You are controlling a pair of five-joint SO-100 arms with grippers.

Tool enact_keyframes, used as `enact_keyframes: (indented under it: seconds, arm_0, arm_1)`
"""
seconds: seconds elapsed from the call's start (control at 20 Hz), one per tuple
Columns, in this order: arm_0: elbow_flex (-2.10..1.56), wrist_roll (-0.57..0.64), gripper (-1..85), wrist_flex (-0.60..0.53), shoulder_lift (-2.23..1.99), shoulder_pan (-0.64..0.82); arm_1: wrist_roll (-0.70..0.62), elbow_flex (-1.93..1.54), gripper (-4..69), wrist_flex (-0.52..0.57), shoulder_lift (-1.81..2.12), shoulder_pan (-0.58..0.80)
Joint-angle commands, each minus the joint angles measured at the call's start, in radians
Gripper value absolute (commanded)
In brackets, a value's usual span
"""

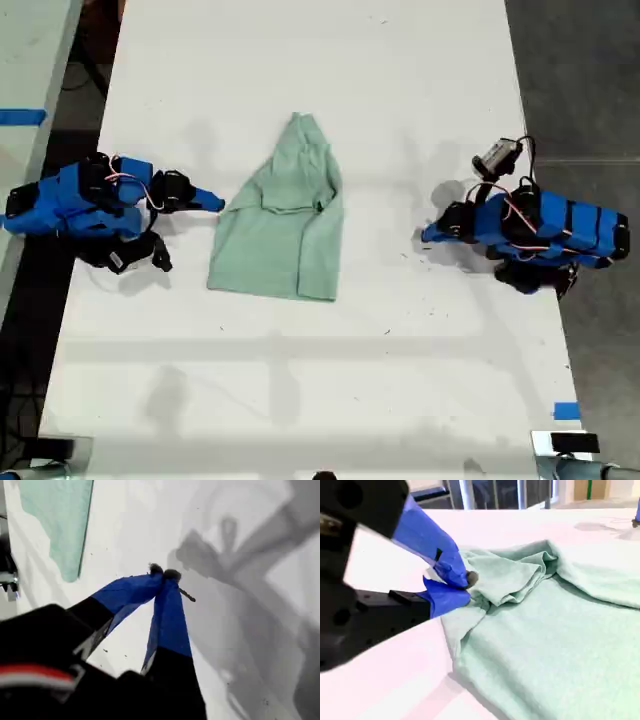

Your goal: Fold t shirt

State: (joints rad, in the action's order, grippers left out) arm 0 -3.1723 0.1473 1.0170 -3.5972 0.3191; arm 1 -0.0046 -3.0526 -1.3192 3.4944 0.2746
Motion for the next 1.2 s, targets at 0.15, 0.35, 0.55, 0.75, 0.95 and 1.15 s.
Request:
enact_keyframes:
  seconds: [0.15, 0.35, 0.55, 0.75, 0.95, 1.15]
  arm_0:
    - [0.051, -0.152, -0.2, -0.005, 0.209, 0.041]
    - [0.29, -0.135, -0.2, 0.018, 0.598, 0.038]
    - [0.535, -0.137, 4.2, 0.055, 1.12, -0.043]
    - [0.541, -0.101, 15.3, 0.017, 1.178, -0.072]
    - [0.629, -0.078, 17.7, -0.054, 1.351, -0.127]
    - [0.79, 0.014, -0.2, -0.091, 1.802, -0.051]
  arm_1:
    - [-0.025, -0.044, -0.4, -0.014, 0.011, 0.0]
    - [-0.026, -0.044, -0.4, -0.014, 0.011, 0.009]
    - [-0.023, -0.044, -0.4, -0.014, 0.011, 0.005]
    - [-0.028, -0.044, -0.4, -0.017, 0.011, 0.008]
    - [-0.026, -0.044, -0.4, -0.018, 0.011, 0.006]
    - [-0.029, -0.044, -0.4, -0.02, 0.011, 0.006]
